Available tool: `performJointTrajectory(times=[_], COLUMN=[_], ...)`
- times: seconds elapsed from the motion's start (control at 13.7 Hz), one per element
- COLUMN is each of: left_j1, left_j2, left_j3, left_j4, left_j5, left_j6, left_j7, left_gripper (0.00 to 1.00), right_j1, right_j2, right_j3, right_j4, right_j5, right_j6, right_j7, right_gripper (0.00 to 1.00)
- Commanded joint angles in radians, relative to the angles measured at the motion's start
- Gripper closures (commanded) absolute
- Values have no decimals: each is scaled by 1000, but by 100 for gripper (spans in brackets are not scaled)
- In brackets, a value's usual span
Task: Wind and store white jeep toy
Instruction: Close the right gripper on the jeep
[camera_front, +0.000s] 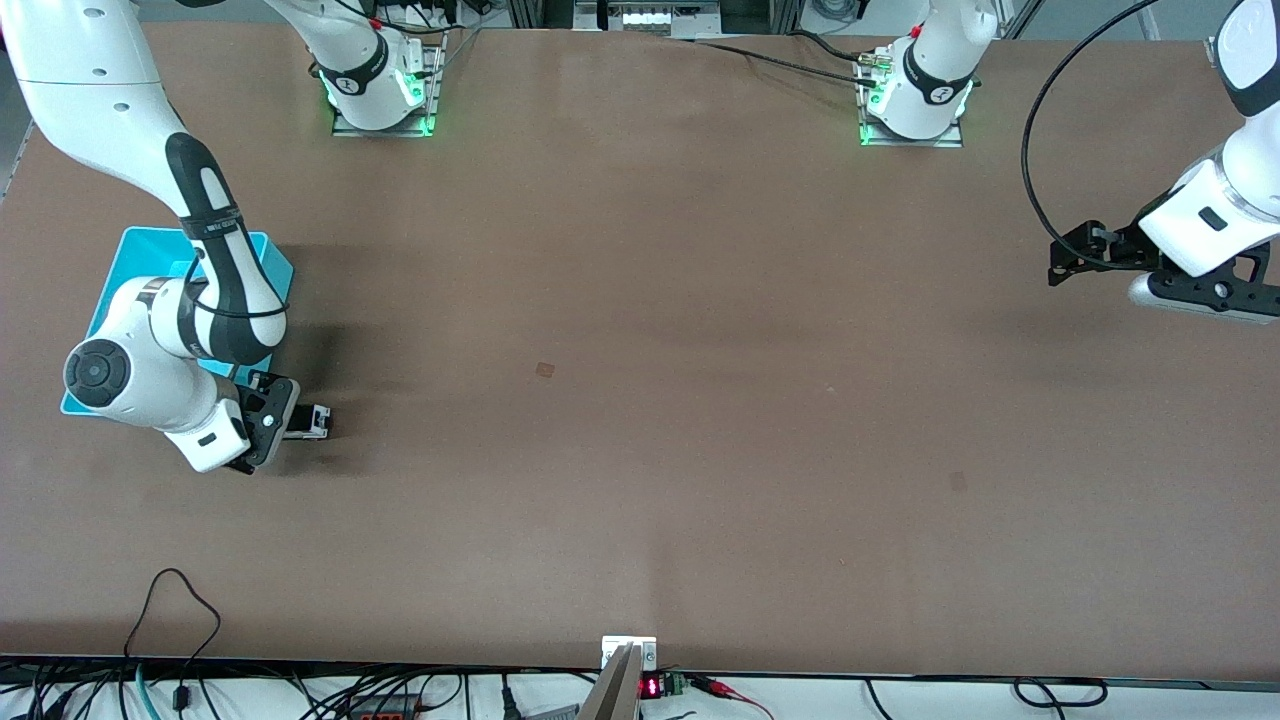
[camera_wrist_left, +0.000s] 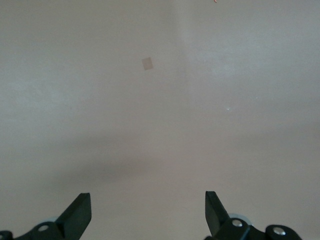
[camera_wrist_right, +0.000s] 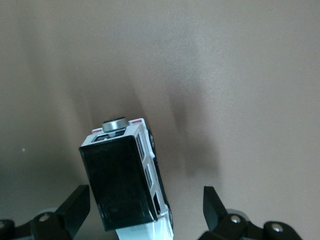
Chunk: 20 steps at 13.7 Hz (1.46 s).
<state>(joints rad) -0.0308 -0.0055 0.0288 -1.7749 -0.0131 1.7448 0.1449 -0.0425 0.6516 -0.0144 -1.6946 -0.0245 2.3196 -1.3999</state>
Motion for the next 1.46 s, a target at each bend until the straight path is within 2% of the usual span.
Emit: performJointTrajectory(times=[0.0,0.29,0.37,0.44,0.51,0.73,0.81,0.95,1.17,1.39], left_j1=[-3,3,3,3,5,6,6,6,6,6], left_j2=[-10,-10,-10,-10,-10,-10,-11,-11,-13,-14], left_j3=[11,14,13,13,13,10,8,6,6,3], left_j4=[6,12,14,14,14,14,14,14,14,14], left_j5=[16,16,16,16,16,16,16,16,16,16], left_j6=[-18,-11,-16,-18,-16,-21,-21,-24,-28,-39], left_j7=[-2,2,4,4,4,2,-1,-2,-5,-8], left_gripper=[0,0,0,0,0,0,0,0,0,0], right_j1=[-11,-14,-16,-17,-17,-19,-17,-17,-5,-8], right_j2=[-6,-6,-6,-6,-7,-7,-10,-21,-52,-107], right_j3=[11,11,11,11,11,17,21,45,48,42], right_j4=[-28,-54,-54,-53,-53,-48,-46,-24,30,35], right_j5=[12,14,12,14,14,14,12,15,80,84], right_j6=[27,59,60,60,60,60,60,53,38,14], right_j7=[-27,-28,-34,-59,-73,-125,-149,-142,-107,14], right_gripper=[0,0,3,40,59,95,100,100,100,100])
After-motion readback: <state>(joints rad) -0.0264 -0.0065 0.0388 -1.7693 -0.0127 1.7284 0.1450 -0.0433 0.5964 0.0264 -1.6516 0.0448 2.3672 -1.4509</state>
